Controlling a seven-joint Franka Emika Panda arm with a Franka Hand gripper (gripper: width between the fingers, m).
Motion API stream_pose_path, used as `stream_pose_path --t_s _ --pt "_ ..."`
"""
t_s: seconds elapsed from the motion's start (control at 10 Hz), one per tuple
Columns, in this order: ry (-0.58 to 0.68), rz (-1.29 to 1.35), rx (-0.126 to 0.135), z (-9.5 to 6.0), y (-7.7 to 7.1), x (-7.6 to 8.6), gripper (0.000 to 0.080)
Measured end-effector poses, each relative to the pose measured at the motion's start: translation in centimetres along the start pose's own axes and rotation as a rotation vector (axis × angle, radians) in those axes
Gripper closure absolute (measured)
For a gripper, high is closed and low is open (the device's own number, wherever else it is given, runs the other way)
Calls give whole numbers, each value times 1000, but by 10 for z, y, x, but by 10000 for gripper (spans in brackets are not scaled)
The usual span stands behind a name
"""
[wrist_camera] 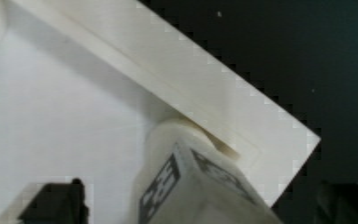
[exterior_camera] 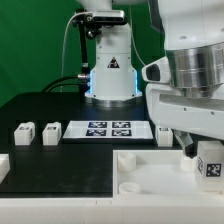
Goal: Assemble one leg
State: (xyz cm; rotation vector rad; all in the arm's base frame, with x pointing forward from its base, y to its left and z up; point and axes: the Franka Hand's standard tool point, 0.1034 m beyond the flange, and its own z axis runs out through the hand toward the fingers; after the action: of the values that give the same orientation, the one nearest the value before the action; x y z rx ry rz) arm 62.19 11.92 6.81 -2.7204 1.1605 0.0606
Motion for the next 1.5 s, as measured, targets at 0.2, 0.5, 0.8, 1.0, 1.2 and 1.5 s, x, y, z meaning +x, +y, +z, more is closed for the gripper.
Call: stream_pose_path --t_s 0.2,0.5,0.8,1.0,1.2,1.5 --pt "5 -229 -10 0 1 1 150" --pt "40 -754 -90 -5 -1 6 150" --pt "49 -783 -83 -4 0 9 290" --pt "52 -664 -77 -4 -1 8 429" --pt "58 -459 -70 -4 0 8 510" --pt "75 74 -79 -4 -2 4 509"
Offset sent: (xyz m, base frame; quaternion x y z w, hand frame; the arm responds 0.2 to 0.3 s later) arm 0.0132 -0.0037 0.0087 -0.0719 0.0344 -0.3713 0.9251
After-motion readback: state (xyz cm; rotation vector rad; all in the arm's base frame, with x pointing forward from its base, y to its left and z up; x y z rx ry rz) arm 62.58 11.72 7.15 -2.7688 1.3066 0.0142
